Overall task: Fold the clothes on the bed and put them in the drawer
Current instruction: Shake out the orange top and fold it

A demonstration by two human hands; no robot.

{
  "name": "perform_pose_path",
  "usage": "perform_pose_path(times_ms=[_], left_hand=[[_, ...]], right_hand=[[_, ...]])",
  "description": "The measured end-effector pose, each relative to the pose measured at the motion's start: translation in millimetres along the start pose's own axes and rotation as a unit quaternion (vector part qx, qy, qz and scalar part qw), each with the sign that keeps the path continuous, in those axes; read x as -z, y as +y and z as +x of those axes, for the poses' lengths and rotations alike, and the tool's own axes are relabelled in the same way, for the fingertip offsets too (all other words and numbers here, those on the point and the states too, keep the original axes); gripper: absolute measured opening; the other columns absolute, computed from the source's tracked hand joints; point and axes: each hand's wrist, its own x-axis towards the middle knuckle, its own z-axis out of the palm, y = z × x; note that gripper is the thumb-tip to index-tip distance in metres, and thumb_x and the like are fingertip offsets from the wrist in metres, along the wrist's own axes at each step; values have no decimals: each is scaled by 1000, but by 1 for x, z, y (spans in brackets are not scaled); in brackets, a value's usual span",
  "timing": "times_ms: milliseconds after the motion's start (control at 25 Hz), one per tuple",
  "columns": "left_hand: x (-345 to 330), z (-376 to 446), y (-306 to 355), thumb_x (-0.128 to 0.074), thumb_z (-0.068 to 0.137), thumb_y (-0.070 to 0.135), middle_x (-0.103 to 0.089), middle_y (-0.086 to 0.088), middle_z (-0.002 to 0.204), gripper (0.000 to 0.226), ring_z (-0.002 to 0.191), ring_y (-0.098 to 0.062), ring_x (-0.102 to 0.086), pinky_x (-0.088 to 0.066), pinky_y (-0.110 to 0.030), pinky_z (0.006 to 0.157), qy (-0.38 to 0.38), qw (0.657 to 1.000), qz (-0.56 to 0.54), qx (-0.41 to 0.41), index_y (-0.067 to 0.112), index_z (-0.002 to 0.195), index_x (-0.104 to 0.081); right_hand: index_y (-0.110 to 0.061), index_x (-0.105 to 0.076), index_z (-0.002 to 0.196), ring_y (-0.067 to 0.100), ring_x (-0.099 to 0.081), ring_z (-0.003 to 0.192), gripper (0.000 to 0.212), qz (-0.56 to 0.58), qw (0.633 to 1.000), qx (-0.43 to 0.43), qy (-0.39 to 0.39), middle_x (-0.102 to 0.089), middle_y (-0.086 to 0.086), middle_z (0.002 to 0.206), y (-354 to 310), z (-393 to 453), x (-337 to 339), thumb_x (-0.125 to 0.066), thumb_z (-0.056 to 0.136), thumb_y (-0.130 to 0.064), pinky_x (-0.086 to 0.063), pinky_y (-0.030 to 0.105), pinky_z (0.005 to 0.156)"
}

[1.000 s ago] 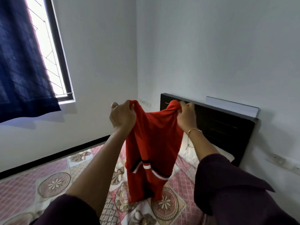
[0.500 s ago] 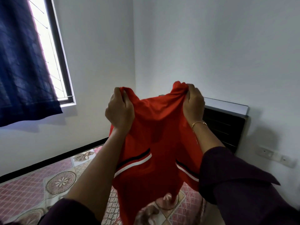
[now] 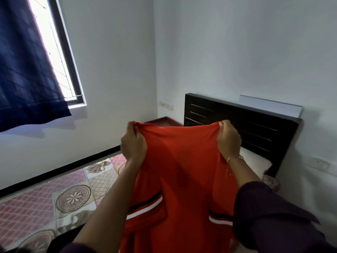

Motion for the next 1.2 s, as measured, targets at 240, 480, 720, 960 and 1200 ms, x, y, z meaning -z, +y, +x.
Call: perform_pose_path(times_ms=[240,480,720,960,1200], left_hand=[[-132,42,-101,-32,94,25,-39,6,55,36,49,-14,-38,-22,-23,47,76,993,-78,-51,-1,94,-56],[-331,135,-227,-36,100,25,-61,-24,87,30,85,-39,-57,-30,-35,64,-25,991,106,73,3,100,-56],[-477,131,-388,-37,99,21,-58,-27,113,29,106,-41,-54,-41,-40,82,-192,922,281,185,6,113,-58],[-511,117,-449,-47,89,20,-64,-23,109,25,101,-36,-58,-43,-36,80,-251,904,279,204,5,98,-66],[-542,138,-437,-51,86,59,-58,-9,71,59,79,-25,-55,-36,-24,60,-560,746,330,145,2,84,-67]], right_hand=[[3,-57,99,24,-53,50,53,34,998,23,57,-54,9,60,95,20,-134,-24,101,-38,-37,29,48],[4,-56,97,38,-62,66,33,-22,995,-60,-78,-63,21,74,217,54,-337,-34,100,-21,-35,30,55],[3,-61,109,44,-53,105,28,-163,927,-157,-298,-59,31,112,352,16,-495,-41,97,-14,-41,44,81],[5,-63,102,39,-57,104,32,-101,848,-347,-389,-60,30,113,402,-17,-544,-47,95,-21,-42,37,80],[-10,-60,77,13,-52,67,18,-1,763,-373,-528,-56,1,73,398,-10,-563,-70,83,-24,-38,10,52]])
